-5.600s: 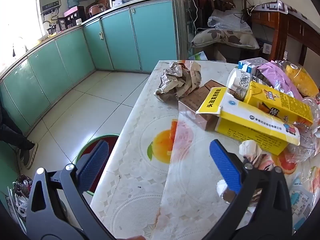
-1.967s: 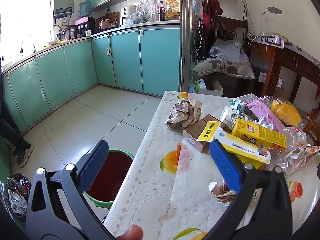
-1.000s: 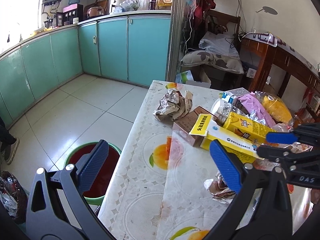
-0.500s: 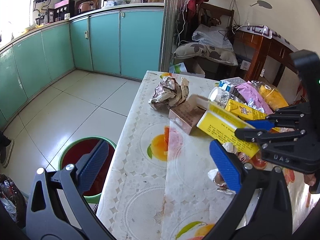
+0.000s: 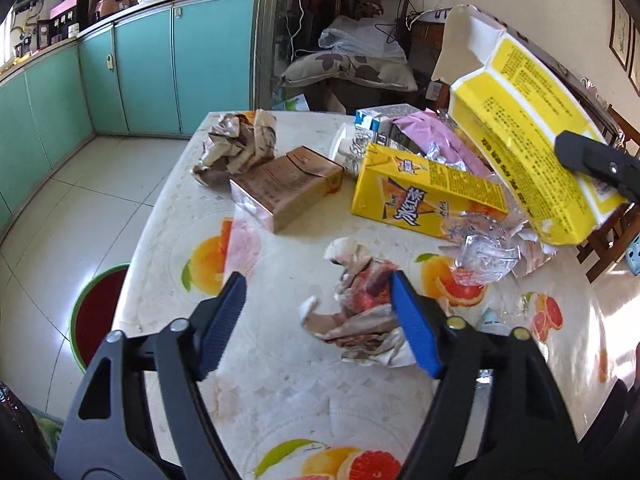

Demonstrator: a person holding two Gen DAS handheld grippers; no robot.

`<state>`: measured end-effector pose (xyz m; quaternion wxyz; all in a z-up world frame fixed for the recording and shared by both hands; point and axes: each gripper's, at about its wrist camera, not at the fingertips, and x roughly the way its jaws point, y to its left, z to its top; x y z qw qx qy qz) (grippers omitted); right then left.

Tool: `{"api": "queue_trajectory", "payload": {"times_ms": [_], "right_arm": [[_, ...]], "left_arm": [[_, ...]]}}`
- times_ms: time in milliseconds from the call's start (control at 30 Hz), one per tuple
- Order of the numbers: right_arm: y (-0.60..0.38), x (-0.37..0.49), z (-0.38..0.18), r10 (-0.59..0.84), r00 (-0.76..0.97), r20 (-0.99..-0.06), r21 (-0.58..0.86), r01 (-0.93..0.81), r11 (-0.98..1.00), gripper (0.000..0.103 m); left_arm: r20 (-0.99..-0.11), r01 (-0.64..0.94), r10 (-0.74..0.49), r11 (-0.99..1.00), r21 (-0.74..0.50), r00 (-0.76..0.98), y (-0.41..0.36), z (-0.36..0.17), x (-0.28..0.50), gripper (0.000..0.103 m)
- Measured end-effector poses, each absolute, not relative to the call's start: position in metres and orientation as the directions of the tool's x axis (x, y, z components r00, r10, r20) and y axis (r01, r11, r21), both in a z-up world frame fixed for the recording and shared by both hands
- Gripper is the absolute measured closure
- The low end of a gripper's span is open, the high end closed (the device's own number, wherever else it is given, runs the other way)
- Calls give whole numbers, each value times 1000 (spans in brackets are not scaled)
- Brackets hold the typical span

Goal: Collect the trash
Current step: 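Grasp the crumpled paper wrapper with the left gripper while the right holds the box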

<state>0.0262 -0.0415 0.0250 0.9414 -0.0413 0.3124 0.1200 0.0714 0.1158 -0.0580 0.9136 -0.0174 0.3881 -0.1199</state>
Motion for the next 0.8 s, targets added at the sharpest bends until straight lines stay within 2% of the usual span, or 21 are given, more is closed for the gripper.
{"api": "queue_trajectory", "payload": {"times_ms": [33,100,267,400,600,800], "right_arm": [[-40,22,23,199,777,-597,-3,-250,968,86],[-35,16,19,204,776,-596,2,-253,967,86],[-23,6,22,214,781,-587,13,-255,967,86],[-4,-3,27,220,794,-567,-9,-274,962,86],[36,2,31,291,776,-559,13,-342,940,86],[84,23,21,376,715,-589,84,-408,909,86]], "left_arm": [[-713,217,-253,965,-144,653,114,-60,74,57],[-719,240,-288,955,-172,632,112,-62,74,84],[-679,251,-306,951,-182,668,119,-49,64,92],[-620,215,-289,957,-193,729,145,-25,55,92],[-535,87,-131,990,-107,835,194,5,47,92],[-555,-51,0,996,-77,832,255,-3,62,92]]}}
